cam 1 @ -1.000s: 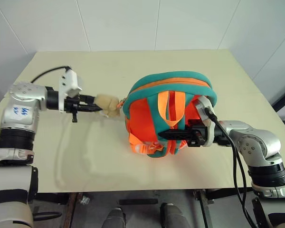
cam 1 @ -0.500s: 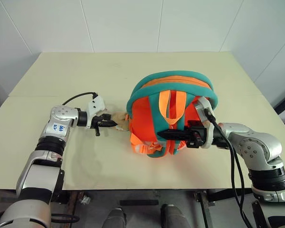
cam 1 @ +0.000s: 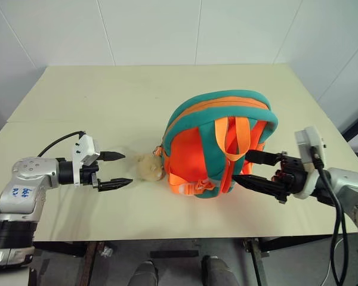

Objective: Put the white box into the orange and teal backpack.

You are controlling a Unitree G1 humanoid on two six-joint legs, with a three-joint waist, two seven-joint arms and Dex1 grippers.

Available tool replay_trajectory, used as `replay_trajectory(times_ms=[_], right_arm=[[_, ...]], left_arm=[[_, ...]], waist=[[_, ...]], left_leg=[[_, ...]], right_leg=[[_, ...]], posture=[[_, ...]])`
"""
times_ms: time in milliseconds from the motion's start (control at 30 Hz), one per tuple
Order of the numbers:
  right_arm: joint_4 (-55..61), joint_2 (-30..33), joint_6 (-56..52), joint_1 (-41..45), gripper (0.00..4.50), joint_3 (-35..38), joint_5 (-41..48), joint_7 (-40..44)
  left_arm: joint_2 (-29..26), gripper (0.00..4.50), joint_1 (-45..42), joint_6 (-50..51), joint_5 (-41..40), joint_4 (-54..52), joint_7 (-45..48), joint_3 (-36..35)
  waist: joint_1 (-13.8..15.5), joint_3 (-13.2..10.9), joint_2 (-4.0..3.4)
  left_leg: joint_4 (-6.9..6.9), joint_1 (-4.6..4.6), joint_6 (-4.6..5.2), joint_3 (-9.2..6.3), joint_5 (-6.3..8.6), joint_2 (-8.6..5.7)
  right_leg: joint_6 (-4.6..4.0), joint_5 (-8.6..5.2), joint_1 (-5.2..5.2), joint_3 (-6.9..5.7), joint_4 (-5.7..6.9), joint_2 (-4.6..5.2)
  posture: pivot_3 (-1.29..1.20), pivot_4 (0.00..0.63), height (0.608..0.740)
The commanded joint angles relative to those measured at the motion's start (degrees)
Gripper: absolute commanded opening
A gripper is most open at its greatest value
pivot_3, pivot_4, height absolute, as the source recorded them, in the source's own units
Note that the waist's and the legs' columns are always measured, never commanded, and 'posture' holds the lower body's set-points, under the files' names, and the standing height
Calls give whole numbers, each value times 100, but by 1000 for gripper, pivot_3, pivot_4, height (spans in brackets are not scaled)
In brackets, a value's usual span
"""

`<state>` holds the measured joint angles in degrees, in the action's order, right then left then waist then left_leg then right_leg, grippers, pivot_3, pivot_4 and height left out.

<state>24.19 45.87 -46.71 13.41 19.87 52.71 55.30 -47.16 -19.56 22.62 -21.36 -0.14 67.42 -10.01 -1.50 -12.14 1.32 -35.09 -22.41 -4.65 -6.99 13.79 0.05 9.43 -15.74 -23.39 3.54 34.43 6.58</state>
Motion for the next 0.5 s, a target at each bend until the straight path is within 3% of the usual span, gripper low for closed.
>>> replay_trajectory(times_ms=[33,133,300,500], right_arm=[[-461,260,808,-360,4472,279,-598,469],[-1158,368,1655,-590,4472,186,-1253,835],[-2290,322,2838,-149,4472,-117,-2088,1043],[-2831,288,3295,135,4472,-308,-2406,1147]], left_arm=[[-29,4500,254,15,-210,-461,-182,-260],[52,4500,284,-56,-322,-549,-293,-299],[35,4500,415,-56,-484,-710,-194,-231],[37,4500,591,-102,-491,-828,-310,-269]], waist=[[11,0,0],[6,0,0],[-73,0,0],[-73,-1,-2]], left_leg=[[-1,1,0,1,0,0],[-3,0,5,6,-5,0],[-5,12,8,19,-8,3],[0,17,7,19,-8,7]], right_leg=[[-7,-2,4,0,-4,0],[-37,5,16,1,-40,0],[-34,17,30,10,-51,0],[-27,19,28,10,-41,-2]], posture=[[0,150,740],[0,150,740],[0,150,740],[0,150,740]])
